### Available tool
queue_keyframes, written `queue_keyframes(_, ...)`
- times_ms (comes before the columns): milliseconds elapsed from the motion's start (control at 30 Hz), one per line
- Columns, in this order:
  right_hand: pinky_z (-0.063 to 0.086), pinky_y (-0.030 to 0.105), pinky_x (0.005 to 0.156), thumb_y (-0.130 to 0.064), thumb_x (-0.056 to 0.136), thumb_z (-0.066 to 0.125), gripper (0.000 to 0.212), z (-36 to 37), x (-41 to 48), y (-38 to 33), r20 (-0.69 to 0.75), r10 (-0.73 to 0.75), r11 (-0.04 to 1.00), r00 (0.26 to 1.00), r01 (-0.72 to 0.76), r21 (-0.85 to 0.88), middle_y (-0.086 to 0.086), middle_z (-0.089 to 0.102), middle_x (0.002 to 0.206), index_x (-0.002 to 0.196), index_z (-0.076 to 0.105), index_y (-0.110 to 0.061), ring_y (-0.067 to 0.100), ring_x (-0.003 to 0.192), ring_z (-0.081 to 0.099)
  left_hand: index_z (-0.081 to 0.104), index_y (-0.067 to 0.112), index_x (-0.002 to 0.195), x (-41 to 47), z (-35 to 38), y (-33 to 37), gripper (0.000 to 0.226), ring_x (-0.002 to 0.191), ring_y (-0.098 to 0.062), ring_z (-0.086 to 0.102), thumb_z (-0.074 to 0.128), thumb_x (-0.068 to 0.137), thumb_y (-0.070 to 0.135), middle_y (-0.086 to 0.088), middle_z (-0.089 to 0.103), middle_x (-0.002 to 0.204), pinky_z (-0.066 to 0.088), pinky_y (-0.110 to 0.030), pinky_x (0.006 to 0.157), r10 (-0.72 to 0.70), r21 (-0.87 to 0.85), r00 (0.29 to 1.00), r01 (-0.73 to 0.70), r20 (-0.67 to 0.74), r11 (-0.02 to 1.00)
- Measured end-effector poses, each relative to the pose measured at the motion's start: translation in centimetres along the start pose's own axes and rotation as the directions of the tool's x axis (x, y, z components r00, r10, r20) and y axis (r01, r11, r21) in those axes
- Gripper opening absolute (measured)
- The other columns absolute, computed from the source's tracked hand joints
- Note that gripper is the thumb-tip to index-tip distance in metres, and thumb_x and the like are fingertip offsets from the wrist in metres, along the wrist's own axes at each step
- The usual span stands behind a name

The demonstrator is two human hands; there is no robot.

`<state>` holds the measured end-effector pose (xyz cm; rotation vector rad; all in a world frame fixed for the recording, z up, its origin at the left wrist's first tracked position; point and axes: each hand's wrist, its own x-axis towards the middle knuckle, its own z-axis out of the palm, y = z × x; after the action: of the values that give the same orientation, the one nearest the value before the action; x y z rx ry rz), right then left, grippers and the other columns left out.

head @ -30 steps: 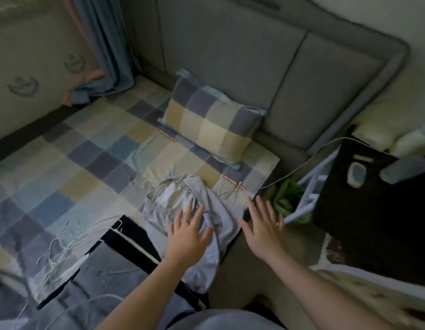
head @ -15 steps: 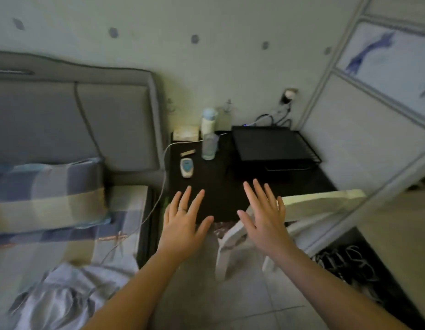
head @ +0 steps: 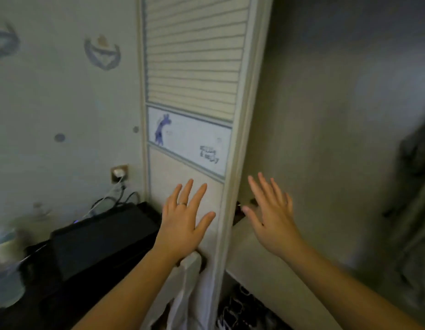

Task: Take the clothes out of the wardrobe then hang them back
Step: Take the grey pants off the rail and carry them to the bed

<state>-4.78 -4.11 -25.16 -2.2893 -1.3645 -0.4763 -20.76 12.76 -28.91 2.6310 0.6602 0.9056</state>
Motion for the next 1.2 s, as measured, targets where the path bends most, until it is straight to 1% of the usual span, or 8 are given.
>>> queue_keyframes(133,0.001,0.05,0.118,-0.066,0.09,0.011,0.067,-6.6,2.6,5.8,-0.141,0.094,0.987,0.986,-0.111,-0.117,-0.012,-0.008,0.163,0.152,-0.006,-0.046,0.015,0.15,-0.008,0.012,0.041,0.155,9.8,1.6,6.8,0.072,0.152,-0.02,-0.006,0.018,0.091,0.073,0.006,-0.001,0.166,0.002,-0.04,0.119,0.224,-0.012,0.973,-0.225,-0.056,0.974)
queue_keyframes(300,-0.006,0.047,0.119,-0.067,0.086,0.003,0.068,-14.8,5.0,11.1,-0.282,0.17,0.912,0.944,-0.259,-0.318,-0.012,-0.016,0.162,0.148,-0.017,-0.047,0.015,0.149,-0.016,0.013,0.041,0.156,20.0,2.6,16.0,0.076,0.152,-0.024,0.001,0.015,0.088,0.074,0.003,0.006,0.166,0.01,-0.045,0.121,0.432,-0.067,0.894,-0.441,-0.117,0.895)
queue_keyframes(400,-0.004,0.048,0.119,-0.066,0.091,0.008,0.068,-19.4,6.2,13.0,-0.374,0.16,0.854,0.914,-0.318,-0.412,-0.013,-0.014,0.162,0.152,-0.01,-0.044,0.015,0.149,-0.015,0.004,0.044,0.155,25.5,3.1,21.0,0.077,0.152,-0.021,-0.006,0.012,0.085,0.076,0.006,-0.002,0.166,0.006,-0.044,0.121,0.522,-0.082,0.842,-0.535,-0.135,0.841)
queue_keyframes(533,-0.005,0.049,0.12,-0.061,0.097,0.02,0.065,-24.8,8.0,14.7,-0.449,0.168,0.768,0.878,-0.402,-0.499,-0.015,-0.014,0.162,0.152,-0.01,-0.044,0.015,0.149,-0.017,0.007,0.045,0.155,31.9,3.5,27.2,0.076,0.152,-0.019,-0.009,0.015,0.086,0.077,0.009,-0.004,0.166,0.006,-0.046,0.122,0.626,-0.151,0.761,-0.648,-0.17,0.746)
queue_keyframes(633,-0.004,0.049,0.12,-0.06,0.098,0.021,0.064,-28.4,9.9,15.2,-0.482,0.186,0.695,0.856,-0.462,-0.551,-0.014,-0.008,0.163,0.153,-0.007,-0.043,0.015,0.15,-0.012,0.008,0.043,0.155,36.3,4.1,30.9,0.068,0.152,-0.019,-0.008,0.027,0.096,0.068,0.008,-0.002,0.166,0.005,-0.044,0.121,0.666,-0.164,0.723,-0.691,-0.184,0.704)
queue_keyframes(867,0.006,0.052,0.119,-0.058,0.099,0.028,0.059,-35.6,15.9,17.8,-0.58,0.237,0.501,0.779,-0.61,-0.615,-0.012,0.011,0.163,0.154,0.013,-0.04,0.016,0.15,0.003,0.008,0.044,0.155,45.4,4.4,38.3,0.064,0.152,-0.019,-0.006,0.028,0.098,0.065,0.009,0.0,0.166,0.008,-0.045,0.12,0.739,-0.301,0.654,-0.746,-0.163,0.594)
queue_keyframes(1067,0.016,0.05,0.116,-0.057,0.099,0.03,0.056,-41.4,19.2,21.3,-0.654,0.335,0.236,0.679,-0.732,-0.639,-0.007,0.023,0.16,0.15,0.029,-0.033,0.021,0.148,0.015,0.012,0.042,0.155,49.7,5.6,45.0,0.066,0.152,-0.02,-0.004,0.03,0.097,0.066,0.007,0.003,0.166,0.011,-0.045,0.121,0.835,-0.388,0.532,-0.805,-0.141,0.448)
queue_keyframes(1200,0.026,0.049,0.11,-0.055,0.099,0.031,0.054,-43.4,19.8,23.0,-0.678,0.39,0.119,0.623,-0.765,-0.633,0.001,0.032,0.154,0.146,0.034,-0.028,0.029,0.141,0.027,0.012,0.042,0.155,50.5,6.9,49.4,0.067,0.152,-0.022,-0.001,0.033,0.096,0.066,0.006,0.005,0.166,0.013,-0.045,0.121,0.878,-0.423,0.459,-0.829,-0.139,0.366)
